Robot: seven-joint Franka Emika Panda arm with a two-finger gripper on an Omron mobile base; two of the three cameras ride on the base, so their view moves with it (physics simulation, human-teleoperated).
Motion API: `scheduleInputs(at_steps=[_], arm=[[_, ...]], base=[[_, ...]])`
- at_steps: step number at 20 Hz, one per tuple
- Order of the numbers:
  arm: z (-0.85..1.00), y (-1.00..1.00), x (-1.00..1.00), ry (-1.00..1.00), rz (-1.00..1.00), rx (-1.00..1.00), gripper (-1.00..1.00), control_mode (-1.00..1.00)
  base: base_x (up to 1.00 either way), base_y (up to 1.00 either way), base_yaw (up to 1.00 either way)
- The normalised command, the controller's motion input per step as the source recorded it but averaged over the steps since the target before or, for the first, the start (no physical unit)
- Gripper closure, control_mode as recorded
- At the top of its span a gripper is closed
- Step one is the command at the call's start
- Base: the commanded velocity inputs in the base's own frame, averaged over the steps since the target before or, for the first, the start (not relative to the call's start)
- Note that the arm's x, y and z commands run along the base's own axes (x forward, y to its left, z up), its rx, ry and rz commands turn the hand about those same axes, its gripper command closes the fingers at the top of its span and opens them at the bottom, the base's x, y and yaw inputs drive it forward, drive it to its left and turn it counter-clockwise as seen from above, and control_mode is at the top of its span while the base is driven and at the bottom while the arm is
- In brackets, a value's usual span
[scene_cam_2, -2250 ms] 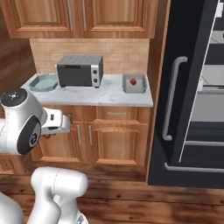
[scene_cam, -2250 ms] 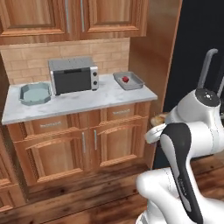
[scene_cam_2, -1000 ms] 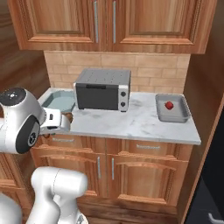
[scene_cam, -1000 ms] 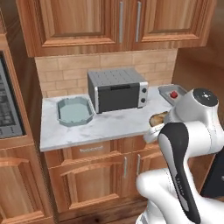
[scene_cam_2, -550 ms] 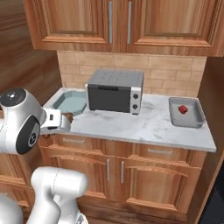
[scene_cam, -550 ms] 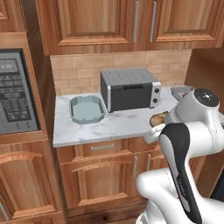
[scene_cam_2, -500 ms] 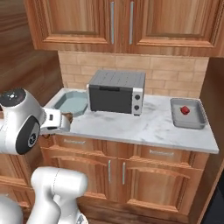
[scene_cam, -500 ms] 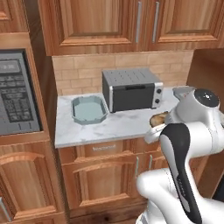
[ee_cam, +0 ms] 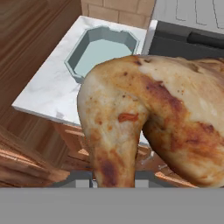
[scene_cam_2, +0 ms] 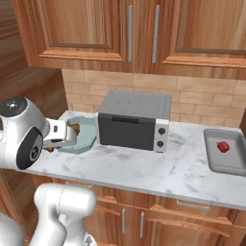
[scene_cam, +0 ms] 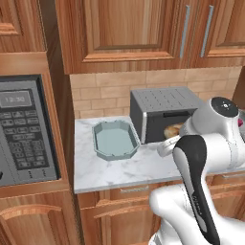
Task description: Place one bell pepper and one chicken drumstick in each tupperware on the nearby counter, to pack two identical lunches.
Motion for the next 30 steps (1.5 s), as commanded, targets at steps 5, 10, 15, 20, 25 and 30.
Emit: scheduleInputs(at_steps=[5,10,15,20,25,30], arm=[[0.0,0.0,0.0,0.0,0.0,0.0,1.0,1.0],[-0.34,0.33,0.26,0.0,0.0,0.0,1.0,-1.0],[-0.35,0.11,0.43,0.0,0.0,0.0,1.0,-1.0],[-0.25,0.0,0.5,0.0,0.0,0.0,1.0,-1.0],[-0.24,0.2,0.44,0.0,0.0,0.0,1.0,-1.0],[-0.19,0.38,0.27,0.0,0.0,0.01,1.0,-1.0]], base=[[0.55,0.39,0.02],[0.06,0.1,0.0],[0.0,0.0,0.0],[0.0,0.0,0.0],[0.0,0.0,0.0],[0.0,0.0,0.0]])
